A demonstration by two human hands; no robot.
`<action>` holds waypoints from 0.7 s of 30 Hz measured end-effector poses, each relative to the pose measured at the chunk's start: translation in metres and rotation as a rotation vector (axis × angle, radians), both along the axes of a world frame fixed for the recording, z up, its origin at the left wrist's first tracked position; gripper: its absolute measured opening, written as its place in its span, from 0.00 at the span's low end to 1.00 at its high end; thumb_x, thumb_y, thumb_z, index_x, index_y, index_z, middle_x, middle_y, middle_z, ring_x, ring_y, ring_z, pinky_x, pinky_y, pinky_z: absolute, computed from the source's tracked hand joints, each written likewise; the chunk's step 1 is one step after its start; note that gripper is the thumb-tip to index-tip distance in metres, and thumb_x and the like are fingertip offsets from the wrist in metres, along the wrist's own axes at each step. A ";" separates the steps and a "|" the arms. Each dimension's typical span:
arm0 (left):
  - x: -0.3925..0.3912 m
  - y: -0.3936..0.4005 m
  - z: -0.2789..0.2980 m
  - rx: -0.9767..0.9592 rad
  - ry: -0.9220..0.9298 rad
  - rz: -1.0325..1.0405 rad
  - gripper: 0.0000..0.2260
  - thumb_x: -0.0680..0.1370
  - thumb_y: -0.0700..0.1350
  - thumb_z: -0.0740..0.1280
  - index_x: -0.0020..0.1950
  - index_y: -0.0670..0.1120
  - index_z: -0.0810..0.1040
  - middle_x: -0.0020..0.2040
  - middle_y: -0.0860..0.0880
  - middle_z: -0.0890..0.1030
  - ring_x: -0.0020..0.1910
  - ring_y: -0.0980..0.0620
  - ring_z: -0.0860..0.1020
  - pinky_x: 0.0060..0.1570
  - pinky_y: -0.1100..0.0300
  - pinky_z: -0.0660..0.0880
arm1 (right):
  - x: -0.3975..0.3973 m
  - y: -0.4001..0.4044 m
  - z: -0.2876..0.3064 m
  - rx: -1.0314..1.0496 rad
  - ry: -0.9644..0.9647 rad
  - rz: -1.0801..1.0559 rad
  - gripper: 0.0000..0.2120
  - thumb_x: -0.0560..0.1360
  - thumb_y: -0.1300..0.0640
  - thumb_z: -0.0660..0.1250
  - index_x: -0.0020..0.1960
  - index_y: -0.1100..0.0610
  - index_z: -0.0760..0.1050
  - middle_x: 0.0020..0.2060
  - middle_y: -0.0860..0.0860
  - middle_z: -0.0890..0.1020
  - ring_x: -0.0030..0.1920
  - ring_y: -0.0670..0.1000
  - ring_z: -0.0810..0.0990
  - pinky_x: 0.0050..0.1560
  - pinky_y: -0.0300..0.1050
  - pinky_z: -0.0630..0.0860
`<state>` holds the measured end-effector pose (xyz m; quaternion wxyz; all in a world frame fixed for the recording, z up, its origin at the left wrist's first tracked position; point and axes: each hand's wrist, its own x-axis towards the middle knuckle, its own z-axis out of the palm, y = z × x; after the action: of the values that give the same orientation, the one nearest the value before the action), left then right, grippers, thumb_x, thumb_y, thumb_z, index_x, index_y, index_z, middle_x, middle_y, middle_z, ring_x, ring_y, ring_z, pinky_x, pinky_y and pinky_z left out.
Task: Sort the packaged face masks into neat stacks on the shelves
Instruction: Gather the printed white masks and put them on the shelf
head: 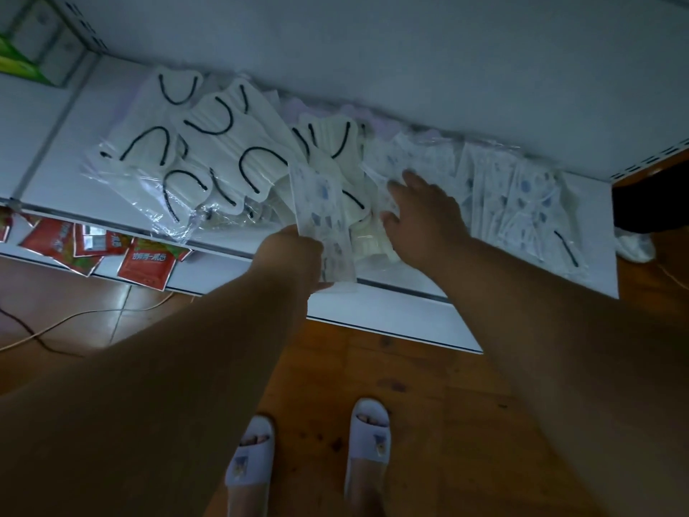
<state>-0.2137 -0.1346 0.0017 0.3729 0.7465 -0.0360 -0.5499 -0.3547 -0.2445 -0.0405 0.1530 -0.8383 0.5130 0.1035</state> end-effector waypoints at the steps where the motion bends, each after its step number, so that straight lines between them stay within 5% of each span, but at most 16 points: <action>1: -0.001 0.002 -0.001 -0.017 -0.025 0.009 0.14 0.82 0.36 0.59 0.67 0.45 0.73 0.59 0.44 0.79 0.57 0.42 0.80 0.50 0.53 0.81 | 0.001 0.005 0.006 -0.072 -0.065 -0.033 0.23 0.83 0.51 0.56 0.76 0.55 0.63 0.76 0.56 0.65 0.72 0.60 0.66 0.70 0.53 0.62; 4: -0.006 0.004 0.000 -0.059 -0.084 -0.031 0.09 0.83 0.42 0.59 0.59 0.49 0.76 0.49 0.49 0.80 0.52 0.46 0.81 0.56 0.47 0.80 | 0.001 0.025 0.026 -0.060 -0.441 -0.238 0.19 0.83 0.54 0.57 0.73 0.53 0.69 0.68 0.52 0.75 0.68 0.54 0.73 0.65 0.45 0.69; 7: -0.012 0.002 0.005 -0.111 0.044 -0.016 0.14 0.81 0.59 0.62 0.51 0.50 0.78 0.58 0.44 0.82 0.56 0.43 0.82 0.59 0.45 0.78 | 0.008 0.057 0.048 0.566 -0.927 -0.466 0.17 0.84 0.54 0.57 0.69 0.38 0.67 0.63 0.48 0.78 0.60 0.46 0.79 0.46 0.31 0.75; 9: -0.017 0.001 0.005 -0.107 0.080 -0.057 0.20 0.78 0.64 0.63 0.57 0.49 0.80 0.56 0.46 0.84 0.54 0.45 0.82 0.57 0.46 0.78 | 0.011 0.069 0.046 0.792 -1.049 -0.519 0.15 0.84 0.54 0.56 0.67 0.37 0.67 0.63 0.47 0.79 0.60 0.45 0.79 0.51 0.35 0.78; 11: -0.019 0.000 0.000 -0.091 -0.021 -0.076 0.14 0.80 0.54 0.66 0.61 0.47 0.79 0.52 0.47 0.83 0.49 0.47 0.82 0.48 0.53 0.80 | 0.011 0.068 0.038 0.773 -1.088 -0.619 0.13 0.84 0.58 0.57 0.66 0.47 0.72 0.61 0.49 0.79 0.60 0.48 0.80 0.60 0.47 0.79; 13: -0.017 -0.001 -0.004 -0.079 -0.045 -0.013 0.09 0.82 0.41 0.63 0.60 0.49 0.78 0.46 0.49 0.81 0.44 0.49 0.80 0.38 0.59 0.78 | 0.007 0.057 0.028 0.521 -0.943 -0.607 0.13 0.82 0.61 0.58 0.63 0.53 0.76 0.61 0.51 0.78 0.60 0.52 0.79 0.62 0.48 0.76; 15: -0.017 0.000 -0.004 -0.047 -0.042 0.034 0.11 0.82 0.38 0.61 0.59 0.51 0.76 0.43 0.51 0.78 0.41 0.52 0.78 0.37 0.59 0.76 | -0.002 0.038 0.014 0.208 -0.533 -0.366 0.15 0.82 0.56 0.59 0.67 0.51 0.74 0.73 0.55 0.69 0.71 0.54 0.69 0.71 0.48 0.65; 18: -0.017 0.002 -0.008 -0.034 -0.046 0.059 0.13 0.82 0.40 0.61 0.65 0.49 0.77 0.43 0.51 0.78 0.41 0.52 0.78 0.43 0.53 0.78 | -0.016 0.017 -0.004 0.149 -0.009 -0.094 0.20 0.82 0.47 0.57 0.74 0.43 0.66 0.80 0.56 0.51 0.79 0.57 0.52 0.78 0.55 0.49; 21: -0.017 0.003 -0.009 -0.031 -0.079 0.049 0.13 0.82 0.41 0.62 0.66 0.48 0.77 0.43 0.51 0.78 0.41 0.52 0.77 0.43 0.53 0.78 | -0.021 0.010 -0.009 0.055 0.009 -0.091 0.20 0.82 0.50 0.55 0.72 0.50 0.70 0.75 0.56 0.64 0.74 0.59 0.64 0.75 0.55 0.58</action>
<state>-0.2311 -0.1318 -0.0077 0.3960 0.7625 -0.0409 -0.5100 -0.3753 -0.2341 -0.0495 0.1782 -0.8093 0.5480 0.1141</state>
